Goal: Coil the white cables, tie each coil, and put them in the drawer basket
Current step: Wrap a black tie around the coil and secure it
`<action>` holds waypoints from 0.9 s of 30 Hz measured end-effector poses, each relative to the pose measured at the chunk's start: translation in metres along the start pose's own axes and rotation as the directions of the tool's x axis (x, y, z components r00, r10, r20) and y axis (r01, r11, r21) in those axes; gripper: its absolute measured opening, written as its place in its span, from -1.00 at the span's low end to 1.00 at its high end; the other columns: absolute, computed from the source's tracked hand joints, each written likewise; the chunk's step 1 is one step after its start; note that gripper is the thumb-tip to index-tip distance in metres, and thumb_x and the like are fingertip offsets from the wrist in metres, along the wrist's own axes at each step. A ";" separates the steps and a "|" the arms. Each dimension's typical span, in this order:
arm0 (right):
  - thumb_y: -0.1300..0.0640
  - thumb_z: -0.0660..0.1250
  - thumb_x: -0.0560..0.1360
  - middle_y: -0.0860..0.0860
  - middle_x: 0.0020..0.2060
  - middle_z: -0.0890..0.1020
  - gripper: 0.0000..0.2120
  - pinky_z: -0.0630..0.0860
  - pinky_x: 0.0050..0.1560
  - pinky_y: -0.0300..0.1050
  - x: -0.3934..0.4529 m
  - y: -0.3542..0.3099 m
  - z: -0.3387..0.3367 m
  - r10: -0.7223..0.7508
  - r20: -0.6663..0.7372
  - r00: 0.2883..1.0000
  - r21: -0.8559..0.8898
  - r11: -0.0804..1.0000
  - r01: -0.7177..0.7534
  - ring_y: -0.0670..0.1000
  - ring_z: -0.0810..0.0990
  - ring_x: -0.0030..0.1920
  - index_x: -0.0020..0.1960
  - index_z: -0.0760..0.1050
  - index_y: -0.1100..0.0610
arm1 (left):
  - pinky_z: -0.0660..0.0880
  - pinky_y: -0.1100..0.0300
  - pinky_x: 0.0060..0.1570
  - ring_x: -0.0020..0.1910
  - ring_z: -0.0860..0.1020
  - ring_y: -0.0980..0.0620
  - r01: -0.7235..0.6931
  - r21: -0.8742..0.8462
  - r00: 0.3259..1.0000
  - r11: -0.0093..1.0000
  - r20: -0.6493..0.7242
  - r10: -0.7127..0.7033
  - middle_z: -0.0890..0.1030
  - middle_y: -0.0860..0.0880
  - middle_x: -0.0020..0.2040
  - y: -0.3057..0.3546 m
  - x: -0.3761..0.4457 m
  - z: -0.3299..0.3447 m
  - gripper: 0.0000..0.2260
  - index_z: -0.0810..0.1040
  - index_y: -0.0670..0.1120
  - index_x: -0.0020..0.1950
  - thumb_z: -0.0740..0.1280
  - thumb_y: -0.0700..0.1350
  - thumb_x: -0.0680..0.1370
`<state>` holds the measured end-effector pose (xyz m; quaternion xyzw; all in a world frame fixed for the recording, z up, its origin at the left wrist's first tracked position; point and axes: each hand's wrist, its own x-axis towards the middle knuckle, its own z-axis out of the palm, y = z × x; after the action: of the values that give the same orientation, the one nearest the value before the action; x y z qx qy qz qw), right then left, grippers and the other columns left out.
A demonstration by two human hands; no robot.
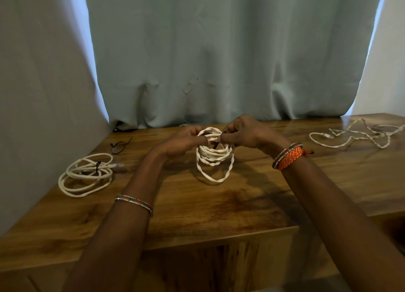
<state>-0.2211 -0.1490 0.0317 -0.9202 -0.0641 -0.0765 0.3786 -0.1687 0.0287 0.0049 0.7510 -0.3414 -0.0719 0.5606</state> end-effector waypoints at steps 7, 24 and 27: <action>0.06 0.42 0.44 0.02 -0.25 0.61 -0.82 0.33 -0.39 -0.22 -0.002 -0.013 0.019 -0.102 -0.131 0.986 -0.208 0.975 0.073 -0.05 0.52 -0.29 -0.04 0.61 0.14 | 0.53 0.26 -0.14 -0.22 0.60 0.19 -0.043 0.364 0.999 0.930 -0.013 0.051 0.65 0.06 -0.20 -0.003 -0.001 -0.005 -0.76 0.57 -0.09 0.04 0.34 -0.35 0.45; 0.08 0.43 0.42 -0.03 -0.47 0.45 -0.80 0.20 -0.57 -0.32 0.008 -0.005 0.029 -0.024 -0.312 0.950 -0.115 0.993 -0.012 -0.12 0.36 -0.49 -0.12 0.60 0.24 | 0.19 0.08 0.08 0.15 0.36 -0.04 0.011 0.893 0.837 0.450 -0.254 0.485 0.43 0.00 0.10 0.004 -0.005 0.007 -0.78 0.38 0.04 -0.10 0.38 -0.12 0.37; 0.09 0.40 0.44 -0.01 -0.44 0.46 -0.81 0.20 -0.54 -0.27 0.015 -0.001 0.037 0.014 -0.346 0.938 -0.052 0.998 -0.034 -0.10 0.37 -0.49 -0.11 0.57 0.24 | 0.09 0.07 0.14 0.26 0.33 -0.01 0.057 0.955 0.832 0.291 -0.207 0.515 0.44 0.05 0.20 0.003 -0.008 0.011 -0.89 0.57 0.06 -0.03 0.36 -0.05 0.45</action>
<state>-0.2033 -0.1215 0.0094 -0.9036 0.0168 -0.2337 0.3585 -0.1816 0.0240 0.0013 0.8636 -0.2757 0.4121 0.0914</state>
